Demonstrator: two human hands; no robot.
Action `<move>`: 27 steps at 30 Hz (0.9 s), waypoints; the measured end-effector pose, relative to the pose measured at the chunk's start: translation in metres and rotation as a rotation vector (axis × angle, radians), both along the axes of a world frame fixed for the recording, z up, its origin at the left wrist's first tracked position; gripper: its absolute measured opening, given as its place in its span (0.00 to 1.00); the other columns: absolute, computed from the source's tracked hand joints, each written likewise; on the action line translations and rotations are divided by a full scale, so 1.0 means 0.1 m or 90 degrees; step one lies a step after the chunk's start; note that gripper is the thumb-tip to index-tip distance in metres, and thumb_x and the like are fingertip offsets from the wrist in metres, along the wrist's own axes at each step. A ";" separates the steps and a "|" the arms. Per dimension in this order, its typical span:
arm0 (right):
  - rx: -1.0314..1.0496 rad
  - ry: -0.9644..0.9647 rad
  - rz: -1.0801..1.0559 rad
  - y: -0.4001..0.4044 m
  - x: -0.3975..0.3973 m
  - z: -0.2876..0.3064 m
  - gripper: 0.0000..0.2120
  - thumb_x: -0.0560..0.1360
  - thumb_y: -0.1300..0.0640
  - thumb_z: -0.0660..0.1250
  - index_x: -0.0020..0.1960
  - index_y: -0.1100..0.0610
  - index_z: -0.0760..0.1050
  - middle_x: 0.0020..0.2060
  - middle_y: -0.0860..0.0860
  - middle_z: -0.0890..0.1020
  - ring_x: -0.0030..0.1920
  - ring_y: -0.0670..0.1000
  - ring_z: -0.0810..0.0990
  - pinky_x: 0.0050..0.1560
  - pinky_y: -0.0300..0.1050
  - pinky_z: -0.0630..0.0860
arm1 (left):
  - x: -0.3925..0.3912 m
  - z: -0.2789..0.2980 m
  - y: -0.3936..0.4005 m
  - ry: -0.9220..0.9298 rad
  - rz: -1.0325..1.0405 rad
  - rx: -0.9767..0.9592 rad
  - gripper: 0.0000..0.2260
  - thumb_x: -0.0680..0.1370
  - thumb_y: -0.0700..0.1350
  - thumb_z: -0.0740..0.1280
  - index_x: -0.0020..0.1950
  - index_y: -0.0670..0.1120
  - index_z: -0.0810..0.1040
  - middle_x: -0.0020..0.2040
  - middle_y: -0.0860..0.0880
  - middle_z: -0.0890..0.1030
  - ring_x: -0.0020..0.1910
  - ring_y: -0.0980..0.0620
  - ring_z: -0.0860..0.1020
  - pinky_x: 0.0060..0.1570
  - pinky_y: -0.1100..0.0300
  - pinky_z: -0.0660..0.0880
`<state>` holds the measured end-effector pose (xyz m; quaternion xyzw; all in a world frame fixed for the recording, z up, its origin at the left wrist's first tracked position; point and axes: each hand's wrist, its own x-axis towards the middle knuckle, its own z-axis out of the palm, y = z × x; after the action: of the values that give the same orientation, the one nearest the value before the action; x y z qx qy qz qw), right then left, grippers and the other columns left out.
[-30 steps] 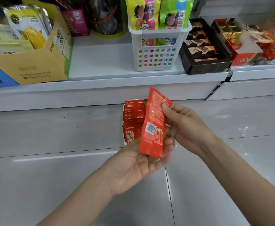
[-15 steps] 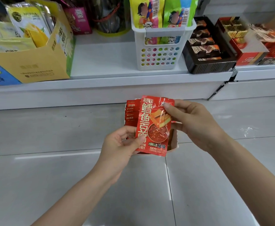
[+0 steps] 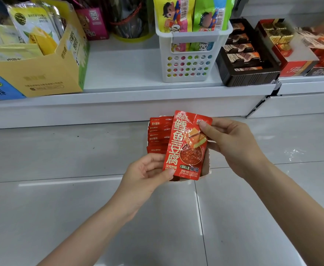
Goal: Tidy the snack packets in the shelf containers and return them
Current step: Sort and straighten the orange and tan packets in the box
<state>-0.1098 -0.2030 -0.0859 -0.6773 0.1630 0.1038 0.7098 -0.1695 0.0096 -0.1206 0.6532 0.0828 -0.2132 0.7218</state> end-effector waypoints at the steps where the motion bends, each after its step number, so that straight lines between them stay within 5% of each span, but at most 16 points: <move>1: 0.003 0.001 -0.005 0.01 -0.01 0.00 0.12 0.75 0.54 0.71 0.55 0.59 0.82 0.44 0.52 0.88 0.45 0.50 0.87 0.44 0.43 0.82 | 0.00 0.00 0.00 0.004 0.007 -0.005 0.18 0.69 0.47 0.75 0.56 0.45 0.81 0.53 0.47 0.86 0.54 0.48 0.84 0.53 0.58 0.81; 9: 0.025 -0.002 0.000 0.09 -0.03 -0.01 0.13 0.75 0.54 0.72 0.55 0.60 0.81 0.44 0.52 0.88 0.45 0.49 0.87 0.40 0.39 0.82 | -0.03 -0.02 -0.01 0.036 0.007 0.004 0.20 0.68 0.51 0.75 0.58 0.48 0.81 0.53 0.50 0.86 0.53 0.52 0.84 0.53 0.59 0.81; 17: -0.024 -0.015 0.047 0.19 -0.05 -0.01 0.11 0.74 0.53 0.72 0.54 0.56 0.82 0.43 0.51 0.88 0.46 0.50 0.87 0.49 0.49 0.82 | 0.10 0.06 0.05 0.002 0.037 0.006 0.19 0.68 0.53 0.74 0.57 0.49 0.81 0.53 0.50 0.86 0.52 0.52 0.85 0.43 0.65 0.79; 27: -0.050 -0.035 0.093 0.37 -0.05 -0.02 0.07 0.74 0.53 0.72 0.51 0.54 0.82 0.43 0.48 0.88 0.44 0.48 0.87 0.44 0.42 0.83 | 0.17 0.10 0.06 -0.007 0.035 0.046 0.24 0.68 0.53 0.73 0.63 0.50 0.78 0.54 0.51 0.86 0.54 0.49 0.84 0.54 0.50 0.80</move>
<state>-0.1144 -0.1663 -0.0875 -0.7173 0.0976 0.1306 0.6774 -0.1525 0.0153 -0.1105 0.6775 0.1041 -0.1864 0.7039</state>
